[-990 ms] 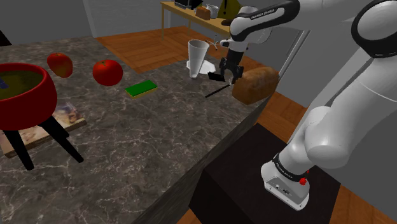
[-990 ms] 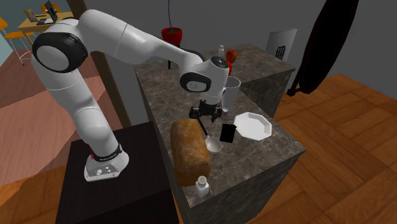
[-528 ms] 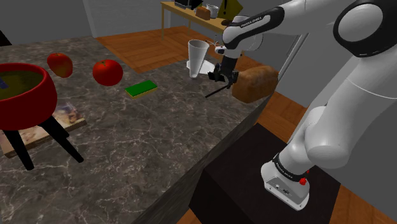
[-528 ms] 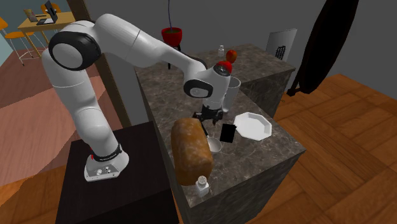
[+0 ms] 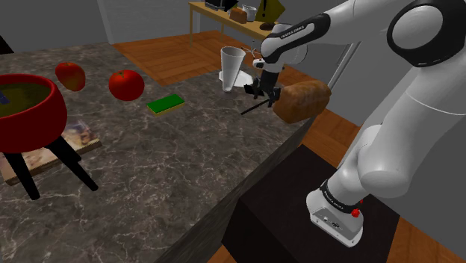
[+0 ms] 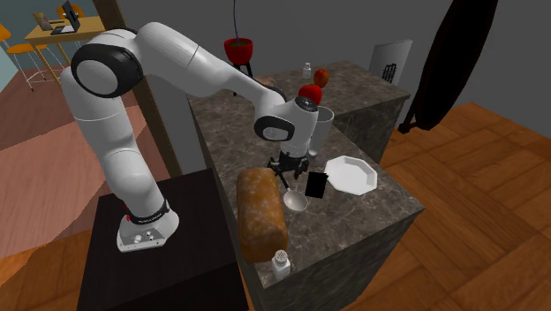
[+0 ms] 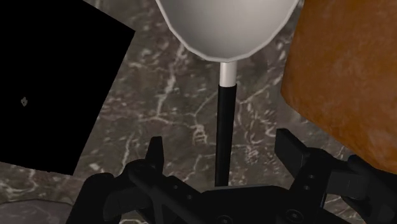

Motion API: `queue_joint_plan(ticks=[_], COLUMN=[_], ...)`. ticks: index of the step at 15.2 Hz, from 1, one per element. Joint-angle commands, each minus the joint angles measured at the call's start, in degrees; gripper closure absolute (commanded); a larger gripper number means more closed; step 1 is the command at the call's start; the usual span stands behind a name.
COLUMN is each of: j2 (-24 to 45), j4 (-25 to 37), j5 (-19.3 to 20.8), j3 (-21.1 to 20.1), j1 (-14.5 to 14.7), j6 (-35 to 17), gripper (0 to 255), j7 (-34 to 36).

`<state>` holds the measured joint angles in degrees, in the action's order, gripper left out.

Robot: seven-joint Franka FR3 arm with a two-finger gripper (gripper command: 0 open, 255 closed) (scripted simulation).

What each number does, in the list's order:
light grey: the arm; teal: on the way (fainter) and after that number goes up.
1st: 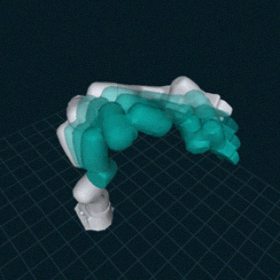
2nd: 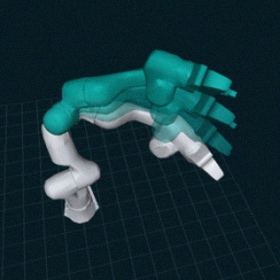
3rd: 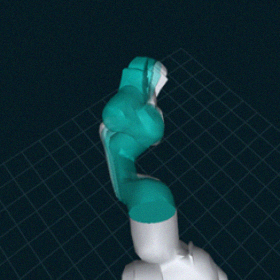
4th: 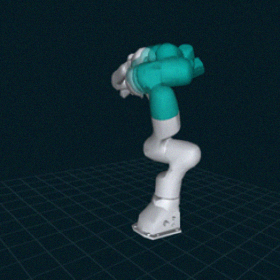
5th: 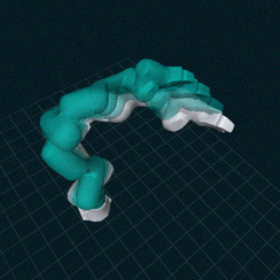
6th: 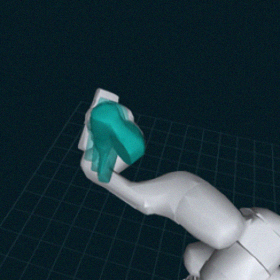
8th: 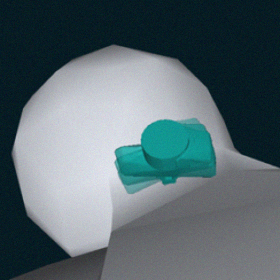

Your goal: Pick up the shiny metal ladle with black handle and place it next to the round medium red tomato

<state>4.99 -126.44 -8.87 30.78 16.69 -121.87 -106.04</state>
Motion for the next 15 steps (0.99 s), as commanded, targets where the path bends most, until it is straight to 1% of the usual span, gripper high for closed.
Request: queue_joint_plan(ticks=[1,2,11,15], j2=[0.07,0.12,0.07,-1.96], j4=[-0.26,-0.23,-0.26,0.94], j5=[0.26,0.21,0.26,1.68], j3=[0.2,0.16,0.19,0.32], j1=[-0.18,-0.14,-0.19,-0.03], j6=[0.07,0.04,0.07,2.89], gripper=[0,255,255,255], j7=[-0.02,0.03,-0.02,1.17])
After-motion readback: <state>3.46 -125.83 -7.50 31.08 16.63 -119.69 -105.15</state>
